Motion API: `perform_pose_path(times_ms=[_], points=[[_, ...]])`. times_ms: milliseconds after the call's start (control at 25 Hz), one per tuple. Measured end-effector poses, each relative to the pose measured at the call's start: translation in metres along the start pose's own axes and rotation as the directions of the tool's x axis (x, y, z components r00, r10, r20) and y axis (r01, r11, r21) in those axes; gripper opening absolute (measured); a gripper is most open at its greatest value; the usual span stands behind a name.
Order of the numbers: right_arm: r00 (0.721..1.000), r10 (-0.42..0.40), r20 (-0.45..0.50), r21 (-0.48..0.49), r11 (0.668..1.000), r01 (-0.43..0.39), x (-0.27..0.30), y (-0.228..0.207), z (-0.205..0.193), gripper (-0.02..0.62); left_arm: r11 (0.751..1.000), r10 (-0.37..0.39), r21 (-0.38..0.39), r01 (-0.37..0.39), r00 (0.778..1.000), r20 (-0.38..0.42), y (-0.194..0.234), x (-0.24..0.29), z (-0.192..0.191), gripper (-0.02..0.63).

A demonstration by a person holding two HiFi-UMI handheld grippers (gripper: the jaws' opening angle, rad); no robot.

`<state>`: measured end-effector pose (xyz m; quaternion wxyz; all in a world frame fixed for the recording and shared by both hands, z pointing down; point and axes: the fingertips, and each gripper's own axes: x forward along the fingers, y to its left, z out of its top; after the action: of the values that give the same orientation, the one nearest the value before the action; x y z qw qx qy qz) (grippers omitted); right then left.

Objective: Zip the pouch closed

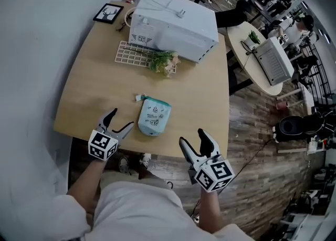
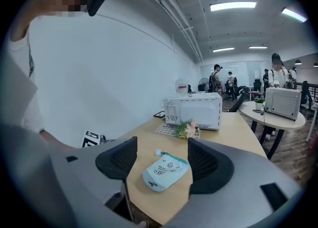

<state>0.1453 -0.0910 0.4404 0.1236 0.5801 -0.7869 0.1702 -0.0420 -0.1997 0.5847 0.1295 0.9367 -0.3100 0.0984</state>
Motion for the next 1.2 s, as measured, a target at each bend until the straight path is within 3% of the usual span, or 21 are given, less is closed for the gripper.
perform_pose_path(times_ms=[360, 600, 760, 1040, 1200], points=[[0.998, 0.054, -0.026, 0.02, 0.998, -0.054, 0.058, -0.044, 0.006, 0.295, 0.997, 0.065, -0.038, -0.068, 0.994, -0.09, 0.03, 0.06, -0.01, 0.29], [0.997, 0.068, -0.047, 0.037, 0.997, -0.066, 0.078, -0.064, 0.005, 0.295, 0.998, 0.052, -0.019, -0.056, 0.983, -0.177, 0.043, 0.101, -0.025, 0.279], [0.995, 0.067, -0.07, 0.055, 0.996, -0.063, 0.082, -0.077, -0.003, 0.295, 1.0, 0.02, -0.018, -0.025, 0.966, -0.259, 0.044, 0.128, -0.04, 0.239], [0.994, 0.073, -0.075, 0.09, 0.994, -0.067, 0.088, -0.096, -0.011, 0.296, 0.998, 0.0, -0.052, -0.019, 0.938, -0.347, 0.049, 0.153, -0.058, 0.242], [0.994, 0.085, -0.075, 0.103, 0.992, -0.078, 0.09, -0.099, -0.014, 0.296, 1.0, 0.016, -0.008, -0.02, 0.925, -0.379, 0.046, 0.156, -0.064, 0.218]])
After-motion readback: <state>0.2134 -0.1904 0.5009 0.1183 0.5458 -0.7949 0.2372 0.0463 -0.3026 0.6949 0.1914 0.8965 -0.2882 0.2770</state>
